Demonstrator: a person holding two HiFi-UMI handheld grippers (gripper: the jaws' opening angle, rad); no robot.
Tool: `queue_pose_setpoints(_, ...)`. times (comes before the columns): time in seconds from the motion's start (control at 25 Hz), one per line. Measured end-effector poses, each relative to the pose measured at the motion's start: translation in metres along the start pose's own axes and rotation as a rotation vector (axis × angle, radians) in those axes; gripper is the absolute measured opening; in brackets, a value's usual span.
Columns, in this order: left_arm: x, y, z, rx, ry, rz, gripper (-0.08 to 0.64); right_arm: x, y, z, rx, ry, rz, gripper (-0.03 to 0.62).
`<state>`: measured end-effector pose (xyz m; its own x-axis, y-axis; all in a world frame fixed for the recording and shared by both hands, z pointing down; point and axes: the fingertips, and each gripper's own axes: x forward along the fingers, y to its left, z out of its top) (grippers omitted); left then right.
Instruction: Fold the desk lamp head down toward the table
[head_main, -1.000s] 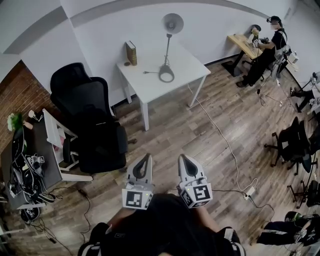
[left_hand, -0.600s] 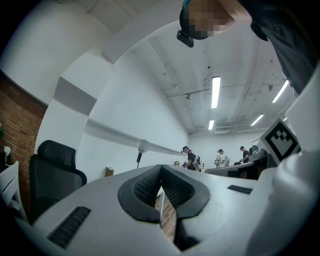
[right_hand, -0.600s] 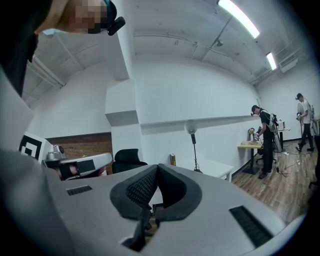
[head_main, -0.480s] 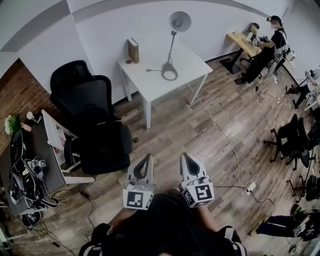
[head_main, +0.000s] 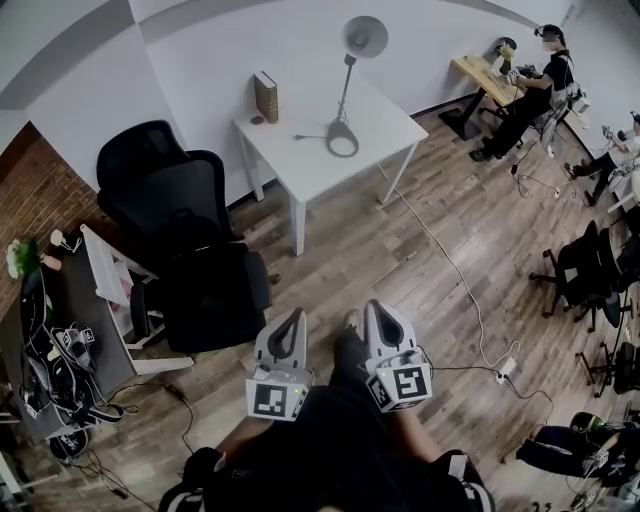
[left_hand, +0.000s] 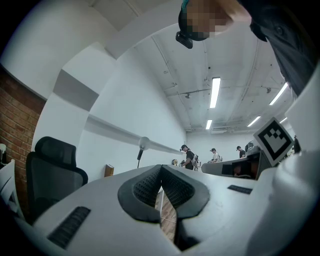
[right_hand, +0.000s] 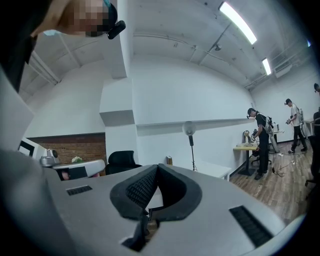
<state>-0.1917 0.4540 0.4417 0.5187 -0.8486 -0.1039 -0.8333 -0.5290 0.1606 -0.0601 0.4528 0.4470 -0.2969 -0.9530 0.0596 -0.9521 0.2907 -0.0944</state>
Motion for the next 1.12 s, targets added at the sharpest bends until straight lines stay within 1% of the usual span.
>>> queue_pose_setpoints(0.16,0.017,0.004,-0.003,0.015,-0.01,-0.007,0.025,0.019,-0.009,-0.006,0.005,-0.002,0.01,0.011)
queue_pose_setpoints(0.4,0.059,0.018,-0.006,0.016,0.003,0.005,0.026,0.061,-0.03,-0.002,0.008,-0.01,0.035,0.011)
queue_pose_setpoints(0.68,0.132,0.025,-0.009,0.008,0.01,0.011,0.025,0.116,-0.079,0.013,0.008,-0.009,0.039,0.011)
queue_pose_setpoints(0.88,0.193,0.029,-0.005,0.012,-0.001,0.033,0.025,0.159,-0.118,0.022,0.013,0.003,0.067,0.011)
queue_pose_setpoints(1.12,0.272,0.03,-0.004,0.018,0.004,0.067,0.025,0.215,-0.173,0.041,0.014,0.011,0.104,0.011)
